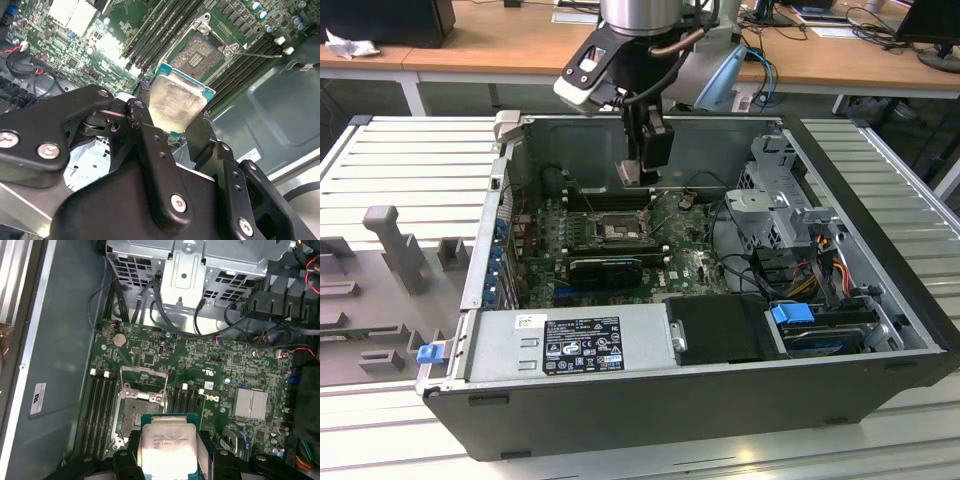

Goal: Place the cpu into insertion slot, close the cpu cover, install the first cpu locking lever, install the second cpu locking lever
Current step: 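Place the cpu into insertion slot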

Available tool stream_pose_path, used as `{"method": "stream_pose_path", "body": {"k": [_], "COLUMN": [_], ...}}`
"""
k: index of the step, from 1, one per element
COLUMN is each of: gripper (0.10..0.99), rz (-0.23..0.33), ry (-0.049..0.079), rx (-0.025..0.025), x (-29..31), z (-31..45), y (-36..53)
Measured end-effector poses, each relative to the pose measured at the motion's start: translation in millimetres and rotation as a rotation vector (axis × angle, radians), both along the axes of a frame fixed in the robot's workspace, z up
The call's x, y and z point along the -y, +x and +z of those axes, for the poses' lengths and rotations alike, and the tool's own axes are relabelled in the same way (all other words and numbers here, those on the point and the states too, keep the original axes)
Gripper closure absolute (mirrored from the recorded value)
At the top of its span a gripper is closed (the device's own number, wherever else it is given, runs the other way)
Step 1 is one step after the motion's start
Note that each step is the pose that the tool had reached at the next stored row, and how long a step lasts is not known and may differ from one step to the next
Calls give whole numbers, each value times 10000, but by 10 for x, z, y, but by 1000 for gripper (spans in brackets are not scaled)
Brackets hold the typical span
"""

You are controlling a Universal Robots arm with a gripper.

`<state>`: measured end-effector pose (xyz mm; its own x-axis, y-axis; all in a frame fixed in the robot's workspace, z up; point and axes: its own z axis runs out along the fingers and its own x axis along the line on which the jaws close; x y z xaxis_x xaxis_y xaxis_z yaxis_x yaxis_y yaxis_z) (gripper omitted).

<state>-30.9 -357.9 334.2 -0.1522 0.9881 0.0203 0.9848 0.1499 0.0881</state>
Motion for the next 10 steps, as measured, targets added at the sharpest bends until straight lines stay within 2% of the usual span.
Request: {"method": "stream_pose_path", "body": {"k": [3, 4, 7, 10], "gripper": [557, 557, 557, 557], "rz": [-333, -694, -1352, -1448], "ry": [-8, -9, -8, -12], "rx": [0, 0, 0, 0], "x": [0, 0, 0, -6], "z": [-80, -123, -188, -239], "y": [-3, -3, -3, -3]}}
